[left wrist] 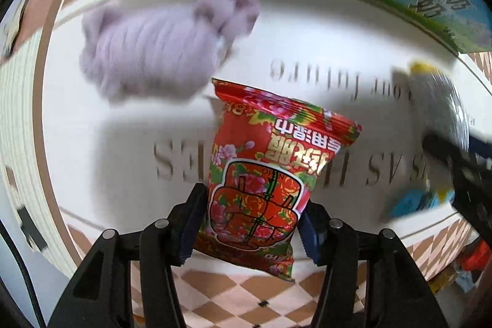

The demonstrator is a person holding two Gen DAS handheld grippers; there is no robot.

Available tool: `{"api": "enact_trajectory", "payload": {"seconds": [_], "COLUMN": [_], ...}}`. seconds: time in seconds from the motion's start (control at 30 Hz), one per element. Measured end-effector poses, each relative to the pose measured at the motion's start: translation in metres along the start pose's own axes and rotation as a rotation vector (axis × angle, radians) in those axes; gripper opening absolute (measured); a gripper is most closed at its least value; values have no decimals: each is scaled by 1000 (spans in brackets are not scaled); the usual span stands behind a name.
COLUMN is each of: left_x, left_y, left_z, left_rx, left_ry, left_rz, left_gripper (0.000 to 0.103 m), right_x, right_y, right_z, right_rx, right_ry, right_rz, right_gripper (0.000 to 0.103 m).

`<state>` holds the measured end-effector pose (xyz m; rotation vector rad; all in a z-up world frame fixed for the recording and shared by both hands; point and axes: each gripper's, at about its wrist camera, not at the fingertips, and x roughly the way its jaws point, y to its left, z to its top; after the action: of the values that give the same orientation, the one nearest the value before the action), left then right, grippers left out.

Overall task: Organize soft objects
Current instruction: 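Grasp the red floral snack bag with the left tool while the right tool grasps the silver glitter pouch, then drop both items into the box and open both tools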

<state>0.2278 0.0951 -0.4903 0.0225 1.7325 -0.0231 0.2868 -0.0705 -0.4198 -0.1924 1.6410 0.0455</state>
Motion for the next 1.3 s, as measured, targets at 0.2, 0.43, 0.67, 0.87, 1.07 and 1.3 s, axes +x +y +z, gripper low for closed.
{"api": "enact_trajectory", "payload": {"seconds": [0.2, 0.43, 0.67, 0.87, 1.07, 1.3], "left_x": [10, 17, 5, -10, -34, -124], "left_y": [3, -13, -32, -27, -33, -56], "left_z": [-11, 0, 9, 2, 9, 13], "left_rx": [-34, -22, -10, -14, -8, 26], "left_ry": [43, 77, 48, 34, 23, -99], "left_rz": [-53, -58, -16, -12, -20, -126], "left_gripper": [55, 70, 67, 46, 43, 43], "right_x": [9, -2, 9, 25, 41, -2], "right_y": [-27, -33, -23, -39, -40, -62], "right_z": [-45, -45, -28, -44, -55, -76], "right_rx": [172, 159, 146, 190, 206, 219], "right_ry": [157, 83, 89, 90, 114, 16], "right_rz": [265, 244, 195, 218, 255, 327], "right_gripper": [54, 64, 64, 64, 44, 41]}}
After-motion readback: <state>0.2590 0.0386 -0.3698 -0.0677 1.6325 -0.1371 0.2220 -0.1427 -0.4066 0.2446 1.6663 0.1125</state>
